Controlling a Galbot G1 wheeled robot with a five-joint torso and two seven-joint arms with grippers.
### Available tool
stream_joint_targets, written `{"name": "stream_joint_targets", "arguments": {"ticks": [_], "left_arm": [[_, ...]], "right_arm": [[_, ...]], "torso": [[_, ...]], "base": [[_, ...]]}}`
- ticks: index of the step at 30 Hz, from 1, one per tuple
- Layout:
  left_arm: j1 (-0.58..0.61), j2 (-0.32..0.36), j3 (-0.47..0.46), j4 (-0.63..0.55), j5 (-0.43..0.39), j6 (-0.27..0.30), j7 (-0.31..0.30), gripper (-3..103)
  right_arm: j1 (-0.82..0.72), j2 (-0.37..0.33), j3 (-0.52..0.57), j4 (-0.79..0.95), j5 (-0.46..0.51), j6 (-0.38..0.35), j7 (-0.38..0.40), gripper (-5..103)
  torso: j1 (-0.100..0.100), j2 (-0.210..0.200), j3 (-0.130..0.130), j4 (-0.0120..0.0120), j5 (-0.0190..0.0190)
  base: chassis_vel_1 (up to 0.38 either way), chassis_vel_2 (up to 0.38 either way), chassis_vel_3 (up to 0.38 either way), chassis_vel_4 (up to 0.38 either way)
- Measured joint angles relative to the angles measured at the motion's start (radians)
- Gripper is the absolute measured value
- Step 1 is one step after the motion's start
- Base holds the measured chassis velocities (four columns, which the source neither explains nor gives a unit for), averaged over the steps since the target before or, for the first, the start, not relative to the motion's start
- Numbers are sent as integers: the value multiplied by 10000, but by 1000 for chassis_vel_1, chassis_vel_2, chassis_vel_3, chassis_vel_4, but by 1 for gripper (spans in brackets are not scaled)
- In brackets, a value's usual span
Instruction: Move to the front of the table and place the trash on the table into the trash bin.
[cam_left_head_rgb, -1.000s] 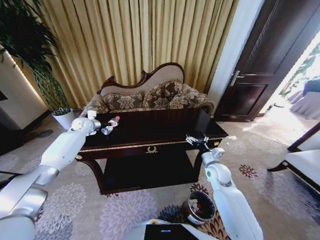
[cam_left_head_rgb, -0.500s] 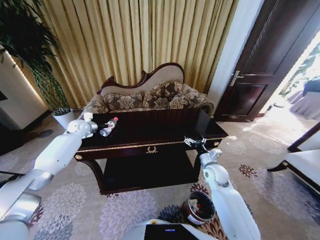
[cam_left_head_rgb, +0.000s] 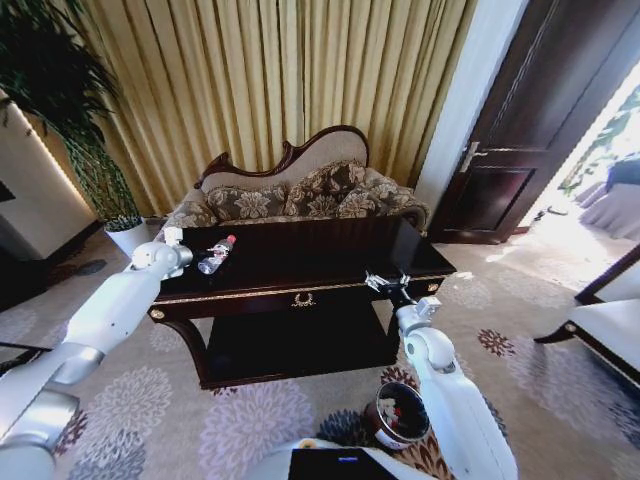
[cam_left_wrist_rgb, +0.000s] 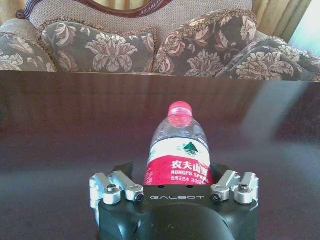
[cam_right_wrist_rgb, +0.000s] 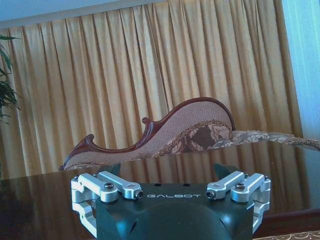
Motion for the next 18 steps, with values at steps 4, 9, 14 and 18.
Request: {"name": "stream_joint_targets", "arguments": {"ticks": [4, 9, 14, 18], "left_arm": [[3, -10, -1, -14, -14, 0, -13, 68], [-9, -15, -21, -35, -12, -1, -24, 51], [3, 28, -43, -94, -15, -1, 1, 42], [75, 76, -110, -198, -6, -1, 2, 38]], "right_arm": [[-14, 0, 23, 7, -4, 4, 0, 100], [-40, -7, 51, 17, -14, 6, 0, 100], [-41, 4, 53, 17, -15, 6, -1, 100], [-35, 26, 55, 60, -8, 7, 18, 100]], "torso": [[0, 0, 0, -1, 0], [0, 1, -1, 1, 1], [0, 0, 0, -2, -2], [0, 0, 2, -4, -3]], "base": [[0, 0, 0, 0], [0, 0, 0, 0], [0, 0, 0, 0], [0, 0, 0, 0]]}}
